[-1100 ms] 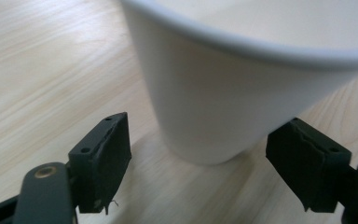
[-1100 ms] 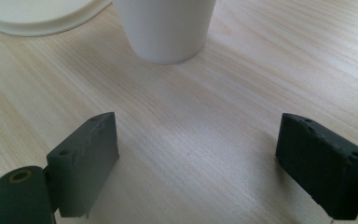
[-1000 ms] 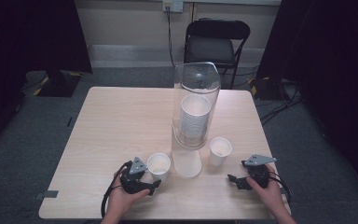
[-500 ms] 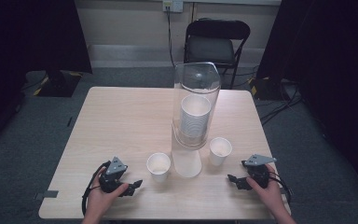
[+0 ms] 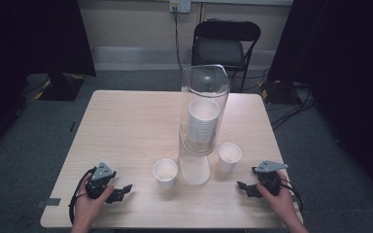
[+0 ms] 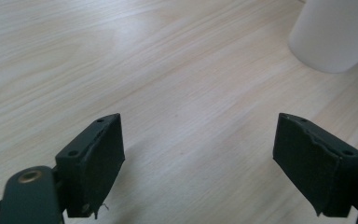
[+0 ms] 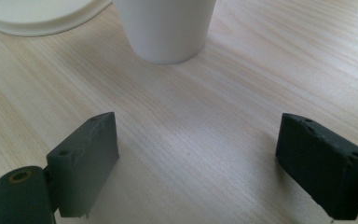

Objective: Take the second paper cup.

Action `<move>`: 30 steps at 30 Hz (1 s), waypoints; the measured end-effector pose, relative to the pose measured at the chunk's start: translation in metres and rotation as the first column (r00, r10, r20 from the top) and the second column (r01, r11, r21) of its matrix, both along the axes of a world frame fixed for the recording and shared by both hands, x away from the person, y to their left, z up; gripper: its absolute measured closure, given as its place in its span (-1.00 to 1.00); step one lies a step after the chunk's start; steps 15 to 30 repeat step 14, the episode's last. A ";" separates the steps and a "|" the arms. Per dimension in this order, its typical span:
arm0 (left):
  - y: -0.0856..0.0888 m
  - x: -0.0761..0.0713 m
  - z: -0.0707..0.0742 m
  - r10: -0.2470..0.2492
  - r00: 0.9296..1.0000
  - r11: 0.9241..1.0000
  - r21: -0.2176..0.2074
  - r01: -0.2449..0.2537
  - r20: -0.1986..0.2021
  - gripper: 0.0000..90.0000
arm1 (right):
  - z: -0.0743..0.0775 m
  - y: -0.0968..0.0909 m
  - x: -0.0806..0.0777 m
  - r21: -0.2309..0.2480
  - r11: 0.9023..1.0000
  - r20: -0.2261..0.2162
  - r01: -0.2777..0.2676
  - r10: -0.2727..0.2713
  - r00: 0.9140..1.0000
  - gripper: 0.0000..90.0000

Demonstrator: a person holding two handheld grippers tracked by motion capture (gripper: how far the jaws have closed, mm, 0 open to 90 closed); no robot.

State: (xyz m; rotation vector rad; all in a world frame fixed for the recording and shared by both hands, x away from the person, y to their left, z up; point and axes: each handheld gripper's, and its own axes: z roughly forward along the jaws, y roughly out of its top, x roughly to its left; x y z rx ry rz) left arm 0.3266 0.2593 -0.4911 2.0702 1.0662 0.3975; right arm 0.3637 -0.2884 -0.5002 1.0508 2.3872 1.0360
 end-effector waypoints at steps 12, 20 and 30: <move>0.006 0.002 -0.009 0.025 1.000 0.997 0.073 -0.026 0.020 -0.63 | 0.000 0.000 0.000 0.001 1.000 0.000 -0.002 0.002 1.000 -0.72; 0.006 0.002 -0.010 0.033 0.999 0.998 0.061 -0.034 0.028 -0.63 | 0.000 0.000 0.000 0.001 1.000 0.000 -0.002 0.002 1.000 -0.72; 0.006 0.002 -0.010 0.033 0.999 0.998 0.061 -0.034 0.028 -0.63 | 0.000 0.000 0.000 0.001 1.000 0.000 -0.002 0.002 1.000 -0.72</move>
